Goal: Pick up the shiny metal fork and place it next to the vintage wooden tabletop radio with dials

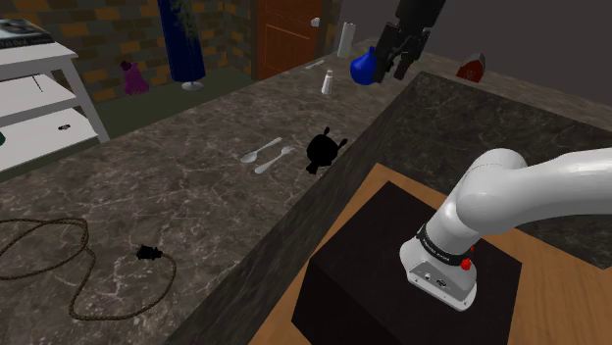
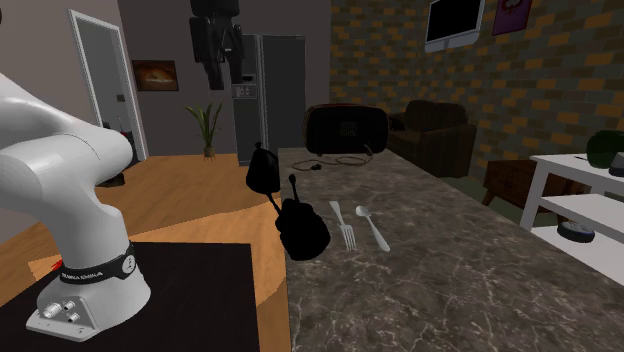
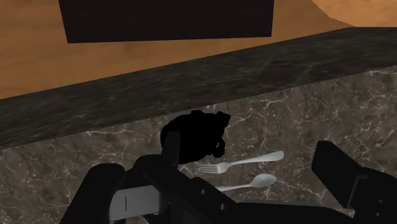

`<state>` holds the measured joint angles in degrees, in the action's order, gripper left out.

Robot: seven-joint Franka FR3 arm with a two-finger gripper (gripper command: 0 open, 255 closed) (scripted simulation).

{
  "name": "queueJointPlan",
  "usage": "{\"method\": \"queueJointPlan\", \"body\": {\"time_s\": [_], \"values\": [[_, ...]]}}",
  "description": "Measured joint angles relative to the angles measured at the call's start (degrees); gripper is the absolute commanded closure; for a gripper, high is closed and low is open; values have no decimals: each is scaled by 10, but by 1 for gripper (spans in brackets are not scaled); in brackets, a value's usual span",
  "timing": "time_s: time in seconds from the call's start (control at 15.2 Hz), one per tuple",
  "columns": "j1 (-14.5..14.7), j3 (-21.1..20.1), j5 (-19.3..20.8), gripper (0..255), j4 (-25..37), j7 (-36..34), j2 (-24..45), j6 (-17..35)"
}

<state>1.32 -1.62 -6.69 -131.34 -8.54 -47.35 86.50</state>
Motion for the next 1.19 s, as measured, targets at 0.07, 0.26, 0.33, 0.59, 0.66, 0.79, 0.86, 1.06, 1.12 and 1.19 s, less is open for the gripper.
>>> {"method": "queueJointPlan", "body": {"time_s": [0.07,0.26,0.33,0.59,0.66,0.79,0.86,1.06,1.12,1.19], "values": [[0,0,0,0,0,0,0,0],[-12,-25,-18,0,-12,-54,21,30],[-16,-40,-27,0,-22,-81,25,44],[-38,-84,-56,0,-47,-181,68,109],[-44,-95,-61,0,-50,-205,83,125],[-55,-120,-74,0,-51,-259,112,156],[-60,-132,-80,0,-53,-285,127,173],[-79,-165,-90,0,-52,-362,185,229],[-85,-177,-92,0,-45,-389,207,244],[-91,-186,-93,0,-43,-415,224,258]]}}
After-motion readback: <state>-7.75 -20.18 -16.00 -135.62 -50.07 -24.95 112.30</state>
